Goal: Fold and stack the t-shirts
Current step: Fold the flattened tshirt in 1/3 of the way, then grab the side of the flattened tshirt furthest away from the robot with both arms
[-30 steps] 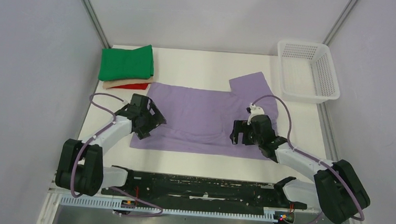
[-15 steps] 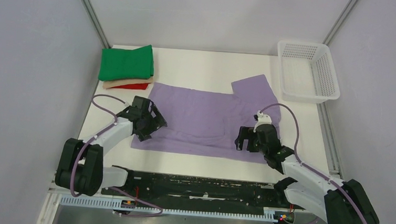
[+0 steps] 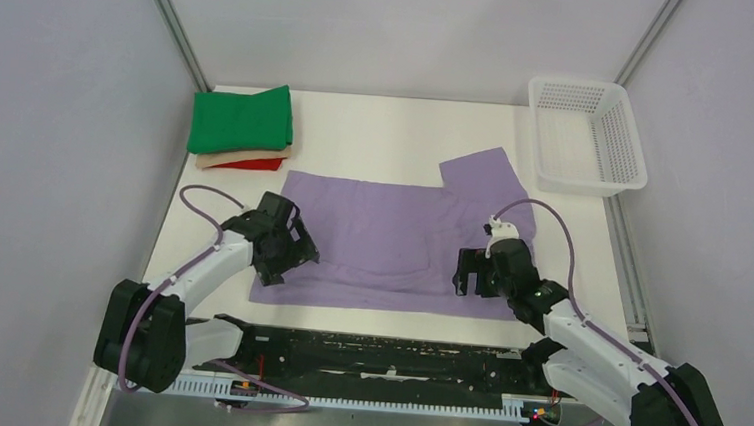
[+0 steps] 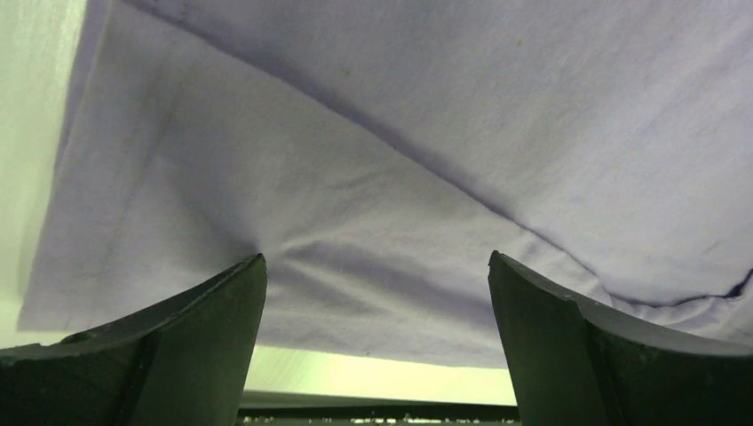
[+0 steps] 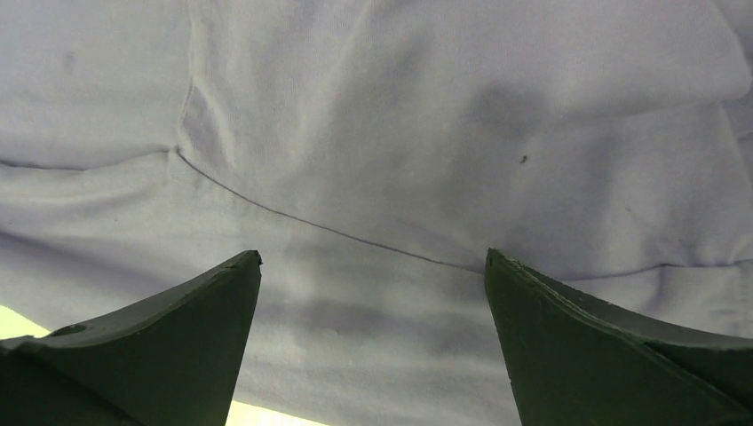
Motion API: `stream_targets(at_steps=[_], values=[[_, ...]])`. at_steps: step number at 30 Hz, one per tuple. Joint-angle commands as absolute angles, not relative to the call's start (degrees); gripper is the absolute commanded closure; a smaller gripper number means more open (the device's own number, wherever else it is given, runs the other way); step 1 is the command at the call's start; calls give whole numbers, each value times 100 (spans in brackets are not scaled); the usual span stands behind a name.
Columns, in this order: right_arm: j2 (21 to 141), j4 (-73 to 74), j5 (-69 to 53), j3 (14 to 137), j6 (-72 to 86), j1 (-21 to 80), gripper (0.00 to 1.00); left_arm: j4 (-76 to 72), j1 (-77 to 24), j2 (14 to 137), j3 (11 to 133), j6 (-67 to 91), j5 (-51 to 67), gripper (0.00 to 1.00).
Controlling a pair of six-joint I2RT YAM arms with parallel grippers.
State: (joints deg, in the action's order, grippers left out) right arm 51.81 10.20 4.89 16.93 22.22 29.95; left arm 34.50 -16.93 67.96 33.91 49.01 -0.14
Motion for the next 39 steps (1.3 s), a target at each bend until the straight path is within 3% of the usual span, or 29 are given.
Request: stream_targets(at_steps=[1, 9, 16, 23, 26, 39], values=[[5194, 1565, 667, 2565, 1793, 3015, 1, 4142, -1793, 6670, 4188, 4805, -297, 0], [5308, -163, 631, 2637, 1904, 3010, 1, 3762, -1468, 7897, 5882, 4366, -1600, 0], [5694, -145, 831, 2944, 1536, 3006, 1, 3240, -926, 10056, 7615, 3944, -2012, 0], [5765, -141, 1122, 2883, 1476, 2997, 1, 2913, -897, 11509, 8721, 3648, -2340, 18], [5785, -154, 1197, 2891, 1442, 3001, 1, 2707, -896, 11742, 8719, 3681, -2430, 22], [5838, -237, 1079, 2765, 1338, 2993, 1, 2486, -896, 12156, 8823, 3658, -2499, 25]])
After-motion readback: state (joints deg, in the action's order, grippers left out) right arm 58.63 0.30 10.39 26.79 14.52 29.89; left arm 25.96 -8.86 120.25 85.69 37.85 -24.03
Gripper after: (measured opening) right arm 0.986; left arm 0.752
